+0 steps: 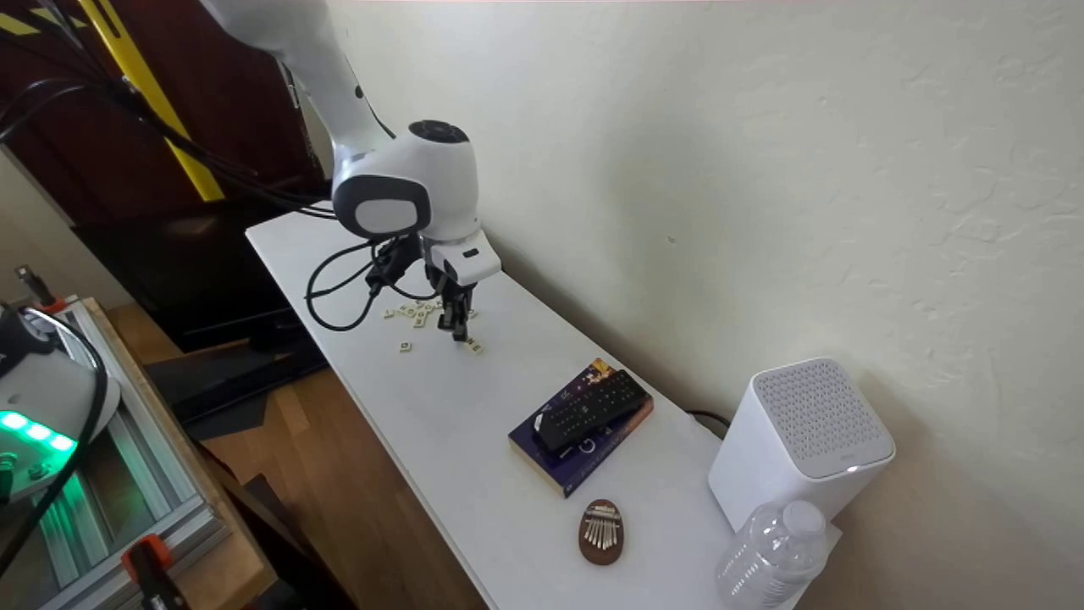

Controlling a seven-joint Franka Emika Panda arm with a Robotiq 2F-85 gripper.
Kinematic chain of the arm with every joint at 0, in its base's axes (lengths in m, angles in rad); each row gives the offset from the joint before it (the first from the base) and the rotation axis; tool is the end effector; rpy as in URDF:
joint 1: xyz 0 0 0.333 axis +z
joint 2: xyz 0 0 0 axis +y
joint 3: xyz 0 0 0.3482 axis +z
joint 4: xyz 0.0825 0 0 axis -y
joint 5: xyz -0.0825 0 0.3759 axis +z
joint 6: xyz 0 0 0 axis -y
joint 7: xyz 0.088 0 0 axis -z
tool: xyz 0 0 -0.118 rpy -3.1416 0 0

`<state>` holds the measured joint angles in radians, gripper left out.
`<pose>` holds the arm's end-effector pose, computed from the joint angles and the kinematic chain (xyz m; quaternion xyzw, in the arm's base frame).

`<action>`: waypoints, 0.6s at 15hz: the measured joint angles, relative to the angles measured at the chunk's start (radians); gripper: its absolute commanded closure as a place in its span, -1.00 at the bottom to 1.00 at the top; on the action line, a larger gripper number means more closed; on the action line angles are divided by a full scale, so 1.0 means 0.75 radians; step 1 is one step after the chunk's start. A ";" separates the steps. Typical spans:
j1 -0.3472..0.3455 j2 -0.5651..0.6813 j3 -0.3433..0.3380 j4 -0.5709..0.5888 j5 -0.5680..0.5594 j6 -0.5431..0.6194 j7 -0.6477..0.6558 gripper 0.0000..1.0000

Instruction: Spell the word 'Line'.

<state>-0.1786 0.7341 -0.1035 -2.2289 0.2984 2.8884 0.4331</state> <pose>0.4939 -0.1656 0.0595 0.8813 -0.4715 -0.0302 0.0049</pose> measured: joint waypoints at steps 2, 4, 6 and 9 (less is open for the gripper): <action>0.000 0.000 0.000 0.001 0.000 -0.002 0.000 1.00; 0.001 -0.001 0.000 0.001 0.000 -0.002 -0.001 1.00; 0.001 -0.006 0.000 0.001 0.000 -0.001 -0.006 1.00; 0.004 -0.028 0.000 -0.009 0.000 0.012 -0.016 1.00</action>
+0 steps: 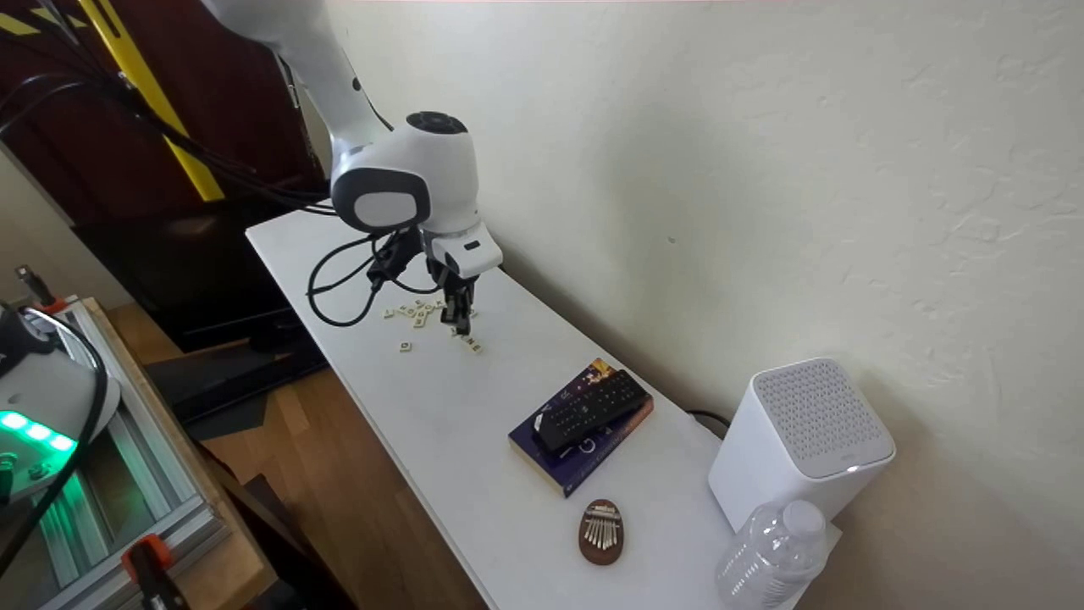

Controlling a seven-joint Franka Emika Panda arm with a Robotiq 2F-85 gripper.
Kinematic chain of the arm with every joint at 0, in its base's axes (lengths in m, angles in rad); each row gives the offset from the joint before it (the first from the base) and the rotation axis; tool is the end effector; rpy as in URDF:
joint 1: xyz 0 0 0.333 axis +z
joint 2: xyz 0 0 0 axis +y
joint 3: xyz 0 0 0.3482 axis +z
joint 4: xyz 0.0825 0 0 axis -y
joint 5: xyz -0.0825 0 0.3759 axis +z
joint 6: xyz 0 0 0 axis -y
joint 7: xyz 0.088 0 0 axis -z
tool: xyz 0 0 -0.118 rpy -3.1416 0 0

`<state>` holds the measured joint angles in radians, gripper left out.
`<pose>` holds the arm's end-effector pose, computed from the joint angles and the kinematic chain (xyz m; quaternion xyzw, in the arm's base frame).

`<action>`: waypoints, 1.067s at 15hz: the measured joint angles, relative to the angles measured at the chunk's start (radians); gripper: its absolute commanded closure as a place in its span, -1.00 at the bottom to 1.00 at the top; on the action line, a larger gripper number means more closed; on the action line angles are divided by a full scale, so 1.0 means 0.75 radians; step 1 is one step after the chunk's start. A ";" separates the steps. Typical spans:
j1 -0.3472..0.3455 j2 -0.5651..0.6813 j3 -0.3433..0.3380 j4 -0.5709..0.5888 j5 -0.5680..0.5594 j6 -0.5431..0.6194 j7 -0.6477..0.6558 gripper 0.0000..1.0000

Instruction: Spell the word 'Line'.

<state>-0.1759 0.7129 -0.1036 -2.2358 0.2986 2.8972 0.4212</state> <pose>0.4977 -0.1652 0.0696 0.8849 -0.4655 -0.0191 0.0026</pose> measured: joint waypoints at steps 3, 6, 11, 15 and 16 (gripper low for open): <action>0.004 -0.031 0.005 -0.022 0.000 0.011 -0.031 1.00; 0.006 -0.056 0.021 -0.046 -0.002 0.030 -0.111 1.00; -0.002 -0.058 0.068 -0.080 -0.013 0.101 -0.312 1.00; -0.027 -0.052 0.103 -0.090 -0.065 0.127 -0.470 1.00; -0.033 -0.051 0.105 -0.091 -0.088 0.127 -0.506 1.00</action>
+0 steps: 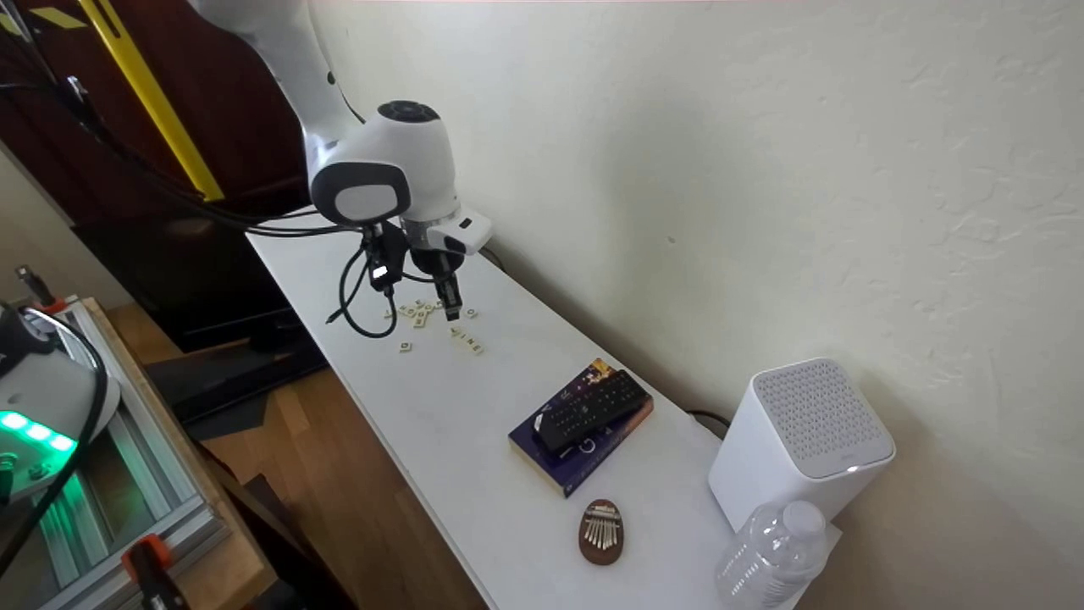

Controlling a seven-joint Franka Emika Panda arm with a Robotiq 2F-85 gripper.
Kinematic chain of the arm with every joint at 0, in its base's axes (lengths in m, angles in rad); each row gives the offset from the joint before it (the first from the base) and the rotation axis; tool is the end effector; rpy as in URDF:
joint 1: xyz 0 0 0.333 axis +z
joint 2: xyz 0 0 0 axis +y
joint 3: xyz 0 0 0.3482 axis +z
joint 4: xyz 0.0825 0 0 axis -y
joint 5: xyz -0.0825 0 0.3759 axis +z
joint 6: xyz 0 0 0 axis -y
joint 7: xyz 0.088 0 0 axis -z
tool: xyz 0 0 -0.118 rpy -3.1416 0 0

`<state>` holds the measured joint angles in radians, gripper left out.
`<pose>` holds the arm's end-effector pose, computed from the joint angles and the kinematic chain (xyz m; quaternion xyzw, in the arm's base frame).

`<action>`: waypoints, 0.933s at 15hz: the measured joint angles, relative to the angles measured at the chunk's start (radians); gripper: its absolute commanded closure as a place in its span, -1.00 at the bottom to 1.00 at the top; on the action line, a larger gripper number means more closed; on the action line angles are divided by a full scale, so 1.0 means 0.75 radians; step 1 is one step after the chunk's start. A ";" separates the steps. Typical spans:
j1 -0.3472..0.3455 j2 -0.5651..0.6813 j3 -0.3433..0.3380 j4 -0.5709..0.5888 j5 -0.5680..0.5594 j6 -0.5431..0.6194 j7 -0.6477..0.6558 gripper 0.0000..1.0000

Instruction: Spell the word 'Line'.

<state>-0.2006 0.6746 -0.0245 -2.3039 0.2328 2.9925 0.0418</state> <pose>0.4955 -0.1311 0.0792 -0.9699 0.2432 -0.0088 0.0097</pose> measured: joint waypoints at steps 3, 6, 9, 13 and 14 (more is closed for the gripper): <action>-0.016 0.000 -0.001 -0.005 -0.069 0.000 -0.086 1.00; -0.026 0.002 -0.002 -0.013 -0.125 0.000 -0.146 1.00; -0.026 0.017 -0.006 -0.017 -0.168 0.006 -0.184 1.00; -0.031 0.046 -0.012 -0.017 -0.206 0.052 -0.226 1.00; -0.037 0.052 -0.010 -0.017 -0.212 0.067 -0.236 1.00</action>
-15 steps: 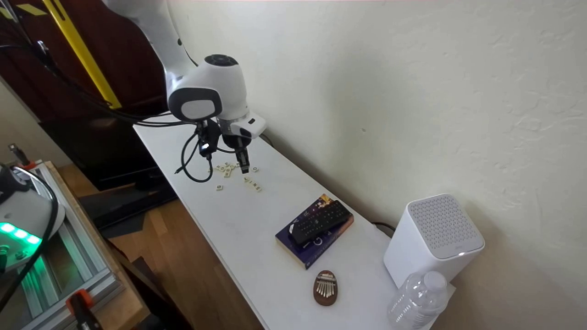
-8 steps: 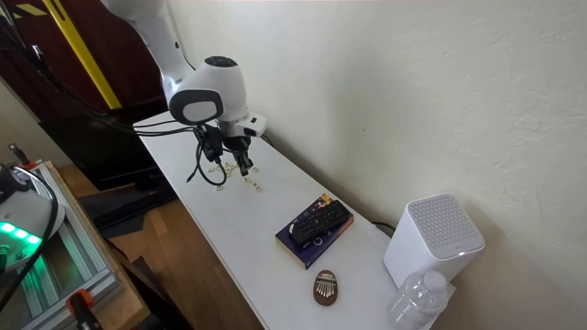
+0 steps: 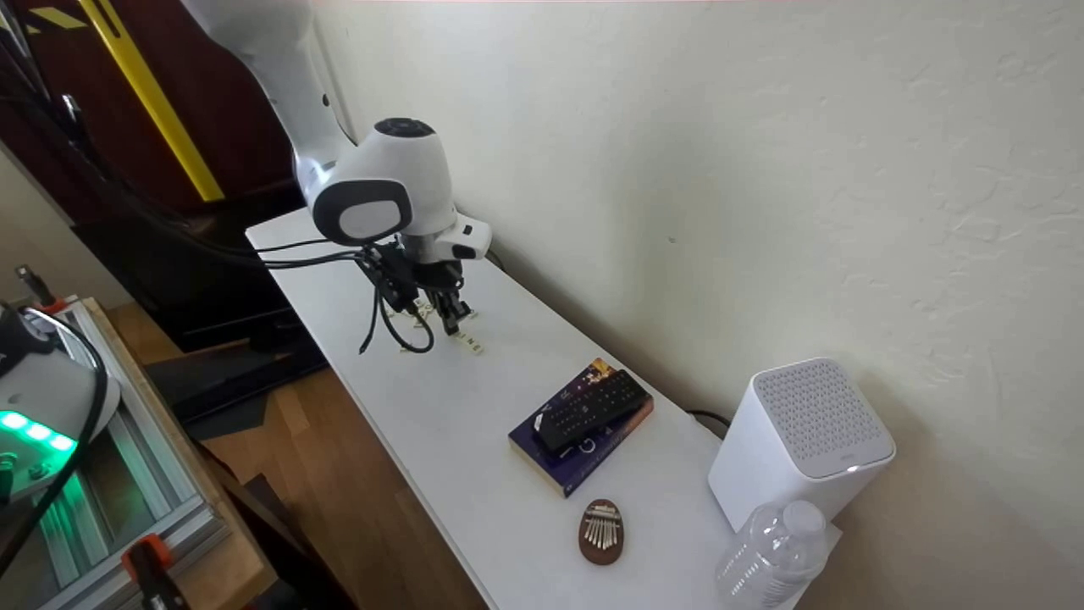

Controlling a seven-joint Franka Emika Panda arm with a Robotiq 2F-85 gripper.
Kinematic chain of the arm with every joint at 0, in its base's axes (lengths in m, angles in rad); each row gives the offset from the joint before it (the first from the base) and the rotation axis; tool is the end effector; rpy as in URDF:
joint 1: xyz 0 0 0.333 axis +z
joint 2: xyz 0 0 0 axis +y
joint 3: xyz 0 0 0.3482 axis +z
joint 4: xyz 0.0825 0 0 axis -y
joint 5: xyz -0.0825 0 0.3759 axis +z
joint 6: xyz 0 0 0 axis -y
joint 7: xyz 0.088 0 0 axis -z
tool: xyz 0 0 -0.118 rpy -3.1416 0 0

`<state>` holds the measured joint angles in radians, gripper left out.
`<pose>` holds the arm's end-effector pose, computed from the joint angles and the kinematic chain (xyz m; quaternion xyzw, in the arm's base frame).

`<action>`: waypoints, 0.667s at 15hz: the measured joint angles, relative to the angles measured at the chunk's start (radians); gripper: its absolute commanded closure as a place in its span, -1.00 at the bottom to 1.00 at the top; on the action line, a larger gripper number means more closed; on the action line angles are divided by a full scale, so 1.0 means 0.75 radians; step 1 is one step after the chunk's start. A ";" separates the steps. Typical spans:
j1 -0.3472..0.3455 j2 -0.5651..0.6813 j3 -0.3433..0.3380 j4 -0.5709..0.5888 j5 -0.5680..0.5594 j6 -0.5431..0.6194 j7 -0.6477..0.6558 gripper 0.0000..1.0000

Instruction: Spell the word 'Line'.

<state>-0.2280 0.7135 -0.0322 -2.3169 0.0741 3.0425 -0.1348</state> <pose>0.4845 -0.1366 0.0612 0.9954 -0.0954 0.0052 0.0078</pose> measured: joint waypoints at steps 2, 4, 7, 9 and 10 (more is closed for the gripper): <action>-0.017 0.009 0.009 0.000 -0.003 0.030 -0.023 1.00; -0.027 0.011 0.013 0.000 -0.010 0.036 -0.035 1.00; -0.028 0.012 0.013 0.000 -0.016 0.036 -0.036 1.00; -0.028 0.012 0.013 0.000 -0.016 0.036 -0.036 1.00; -0.028 0.012 0.013 0.000 -0.016 0.036 -0.036 1.00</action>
<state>-0.2493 0.7222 -0.0221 -2.3169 0.0619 3.0692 -0.1619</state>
